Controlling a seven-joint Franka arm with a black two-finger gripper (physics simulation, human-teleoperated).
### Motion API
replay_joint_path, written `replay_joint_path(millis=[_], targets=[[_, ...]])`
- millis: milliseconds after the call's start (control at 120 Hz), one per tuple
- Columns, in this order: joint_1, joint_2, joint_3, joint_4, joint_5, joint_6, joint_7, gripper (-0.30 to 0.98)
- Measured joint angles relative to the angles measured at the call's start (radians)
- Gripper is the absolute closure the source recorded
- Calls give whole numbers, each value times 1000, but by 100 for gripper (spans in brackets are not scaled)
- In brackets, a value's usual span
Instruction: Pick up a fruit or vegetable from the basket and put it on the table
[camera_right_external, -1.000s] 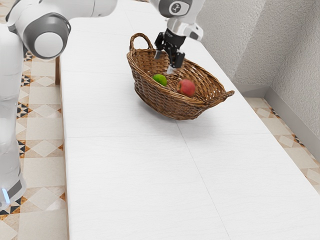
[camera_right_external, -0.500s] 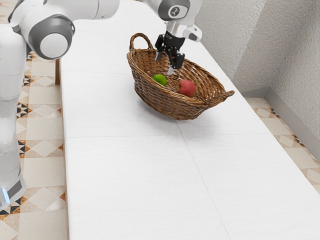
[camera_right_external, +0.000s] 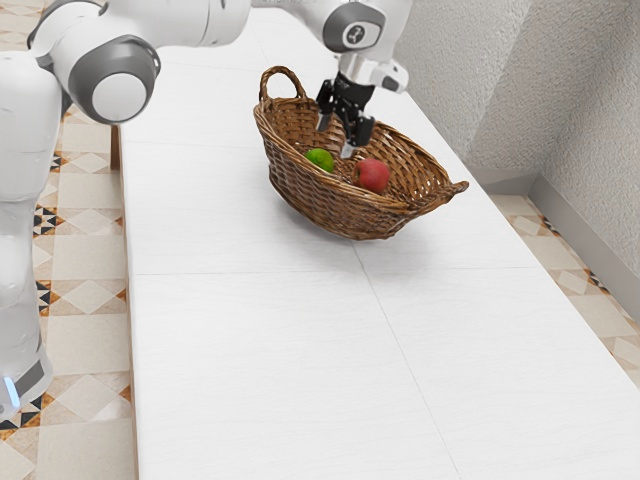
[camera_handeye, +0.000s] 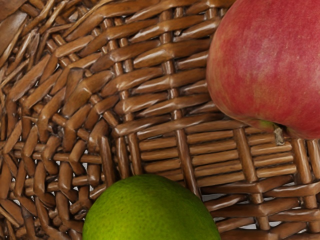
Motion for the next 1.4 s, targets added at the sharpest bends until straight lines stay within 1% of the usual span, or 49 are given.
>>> replay_joint_path(millis=[433, 950, 1400], targets=[[19, 22, -1, -37, -28, 59, 11, 0], [9, -50, 8, -160, -51, 111, 21, 0], [15, -70, 10, -202, -53, 139, 24, 0]])
